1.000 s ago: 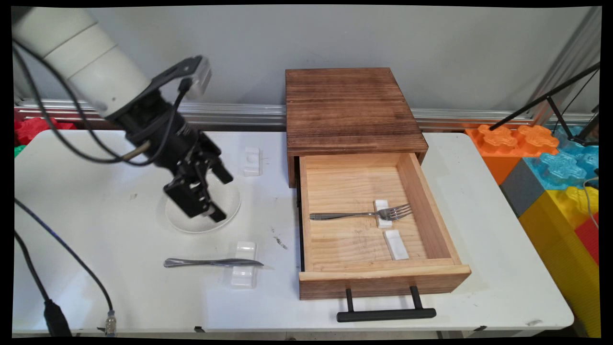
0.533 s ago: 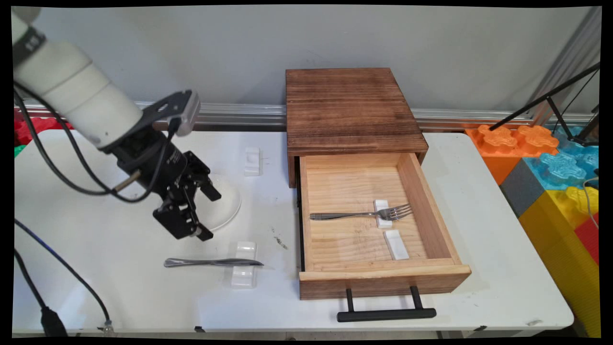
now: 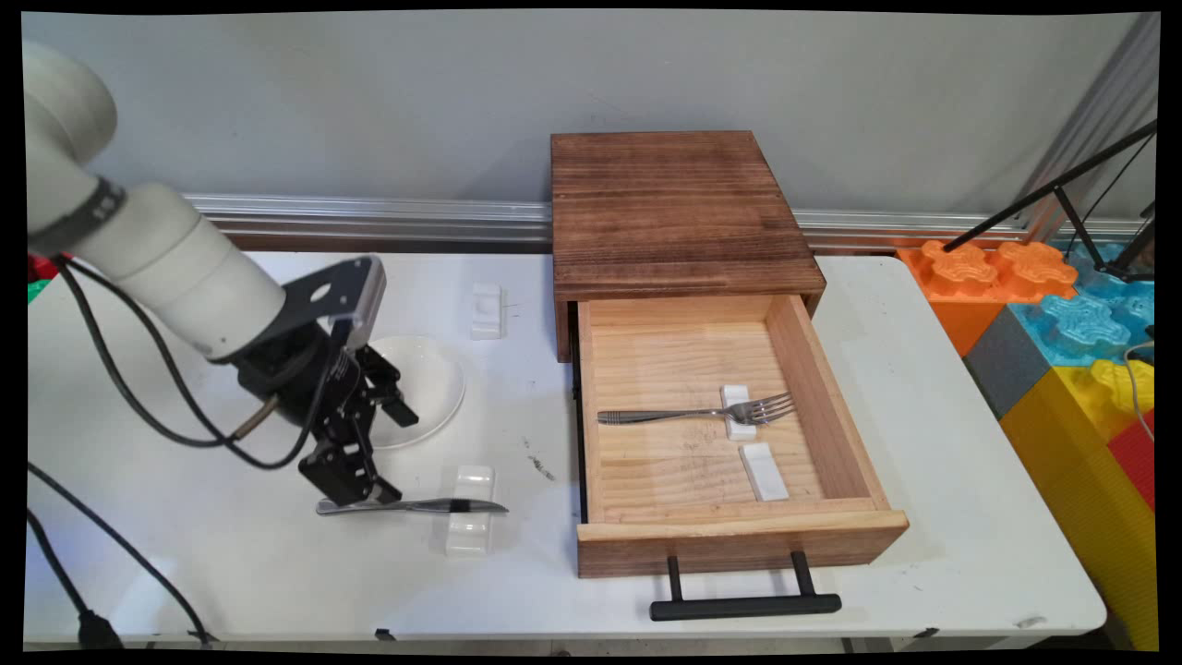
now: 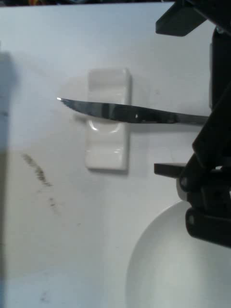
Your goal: Pick up the knife from the right of the white plate
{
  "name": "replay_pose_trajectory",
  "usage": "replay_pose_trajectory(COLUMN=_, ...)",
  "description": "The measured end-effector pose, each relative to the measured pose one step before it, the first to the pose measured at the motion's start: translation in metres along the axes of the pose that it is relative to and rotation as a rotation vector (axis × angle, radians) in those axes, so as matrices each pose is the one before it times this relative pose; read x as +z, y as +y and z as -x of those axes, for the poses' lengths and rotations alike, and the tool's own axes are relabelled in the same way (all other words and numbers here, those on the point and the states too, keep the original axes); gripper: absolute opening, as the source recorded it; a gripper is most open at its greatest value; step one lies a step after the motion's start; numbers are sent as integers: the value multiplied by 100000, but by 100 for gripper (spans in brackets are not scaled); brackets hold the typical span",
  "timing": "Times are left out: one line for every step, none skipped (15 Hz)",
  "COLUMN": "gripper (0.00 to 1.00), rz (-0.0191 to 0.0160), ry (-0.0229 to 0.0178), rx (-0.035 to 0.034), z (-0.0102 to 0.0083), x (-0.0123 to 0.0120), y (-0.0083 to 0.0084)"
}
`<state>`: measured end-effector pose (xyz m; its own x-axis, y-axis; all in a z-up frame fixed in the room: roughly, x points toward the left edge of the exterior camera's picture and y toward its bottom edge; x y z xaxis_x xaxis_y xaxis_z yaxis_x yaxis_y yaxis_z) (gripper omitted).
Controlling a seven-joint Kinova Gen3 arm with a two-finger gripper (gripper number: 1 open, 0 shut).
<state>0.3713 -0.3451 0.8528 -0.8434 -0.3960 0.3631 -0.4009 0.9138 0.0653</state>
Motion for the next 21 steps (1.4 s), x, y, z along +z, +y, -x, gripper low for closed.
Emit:
replay_pose_trajectory(gripper=100, rz=-143, ry=-463, rx=156, z=305, x=356, y=29)
replay_pose_trajectory(gripper=100, rz=-283, ry=-672, rx=319, z=483, x=585, y=45)
replay_pose_trajectory(gripper=100, rz=-259, ry=-577, rx=345, z=442, x=568, y=46)
replay_pose_trajectory(gripper=100, rz=-236, ry=-299, rx=260, z=284, x=393, y=22)
replay_pose_trajectory(gripper=100, rz=-401, ry=-454, rx=424, z=421, x=591, y=13)
replay_pose_trajectory(gripper=100, rz=-241, ry=-272, rx=304, z=238, x=352, y=-11)
replay_pose_trajectory(gripper=100, rz=-352, ry=-439, rx=360, z=394, x=509, y=8)
replay_pose_trajectory(gripper=100, rz=-224, ry=-296, rx=246, z=266, x=350, y=-2)
replay_pose_trajectory(gripper=100, rz=-243, ry=-250, rx=278, z=263, x=372, y=-13)
replay_pose_trajectory(gripper=100, rz=-293, ry=-119, rx=263, z=239, x=405, y=-23)
replay_pose_trajectory(gripper=100, rz=-156, ry=-43, rx=125, z=126, x=243, y=-19)
replay_pose_trajectory(gripper=100, rz=-181, ry=11, rx=194, z=139, x=327, y=-12)
replay_pose_trajectory(gripper=100, rz=-165, ry=38, rx=150, z=113, x=316, y=-16)
replay_pose_trajectory(gripper=100, rz=-166, ry=56, rx=91, z=99, x=293, y=-13)
replay_pose_trajectory(gripper=100, rz=-142, ry=130, rx=75, z=78, x=276, y=-1)
replay_pose_trajectory(gripper=100, rz=-117, ry=194, rx=65, z=34, x=242, y=-15)
replay_pose_trajectory(gripper=100, rz=-121, ry=220, rx=104, z=34, x=265, y=-15)
replay_pose_trajectory(gripper=100, rz=-61, ry=170, rx=109, z=15, x=217, y=-9)
replay_pose_trajectory(gripper=100, rz=-35, ry=211, rx=129, z=13, x=214, y=-7)
replay_pose_trajectory(gripper=100, rz=0, ry=212, rx=146, z=17, x=185, y=1)
replay_pose_trajectory(gripper=100, rz=0, ry=149, rx=121, z=14, x=123, y=-4)
